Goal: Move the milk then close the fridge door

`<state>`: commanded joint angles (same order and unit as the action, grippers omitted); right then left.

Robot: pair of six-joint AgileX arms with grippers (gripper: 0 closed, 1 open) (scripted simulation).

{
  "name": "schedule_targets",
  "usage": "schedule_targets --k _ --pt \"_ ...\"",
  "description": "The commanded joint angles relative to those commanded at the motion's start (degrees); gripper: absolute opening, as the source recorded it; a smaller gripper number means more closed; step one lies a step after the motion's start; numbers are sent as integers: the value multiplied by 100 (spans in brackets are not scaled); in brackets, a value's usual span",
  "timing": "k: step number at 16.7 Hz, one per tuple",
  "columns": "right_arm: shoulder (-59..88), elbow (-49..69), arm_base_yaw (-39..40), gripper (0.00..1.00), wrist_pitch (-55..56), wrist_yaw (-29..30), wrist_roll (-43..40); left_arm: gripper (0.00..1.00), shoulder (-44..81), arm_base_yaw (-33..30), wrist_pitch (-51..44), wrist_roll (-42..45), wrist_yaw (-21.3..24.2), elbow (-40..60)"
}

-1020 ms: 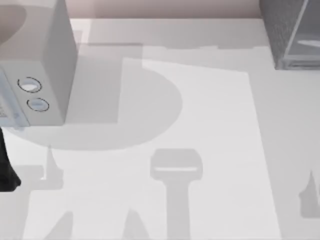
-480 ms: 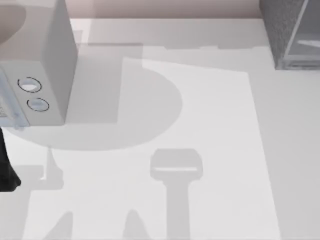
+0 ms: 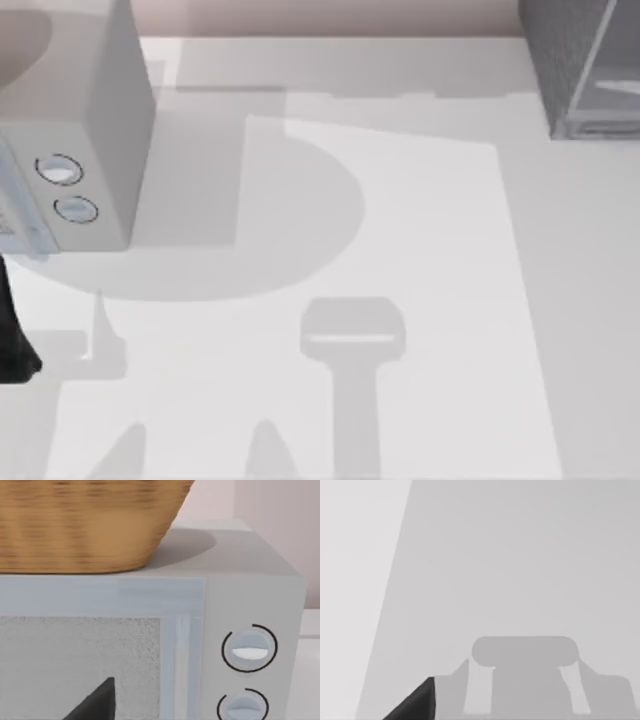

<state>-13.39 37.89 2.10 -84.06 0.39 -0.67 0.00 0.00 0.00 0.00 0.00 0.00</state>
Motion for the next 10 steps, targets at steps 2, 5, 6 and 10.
schedule_targets --k 2,5,6,10 --pt "175 101 -175 100 -46 -106 -175 100 0 0 0 0 0 0" --pt "897 475 -894 100 -219 -515 -898 100 0 0 0 0 0 0" --pt "1260 645 -1250 100 -293 -708 -1262 100 0 0 0 0 0 0" --pt "3263 1446 -3114 100 -565 -1663 -3286 100 0 0 0 0 0 0"
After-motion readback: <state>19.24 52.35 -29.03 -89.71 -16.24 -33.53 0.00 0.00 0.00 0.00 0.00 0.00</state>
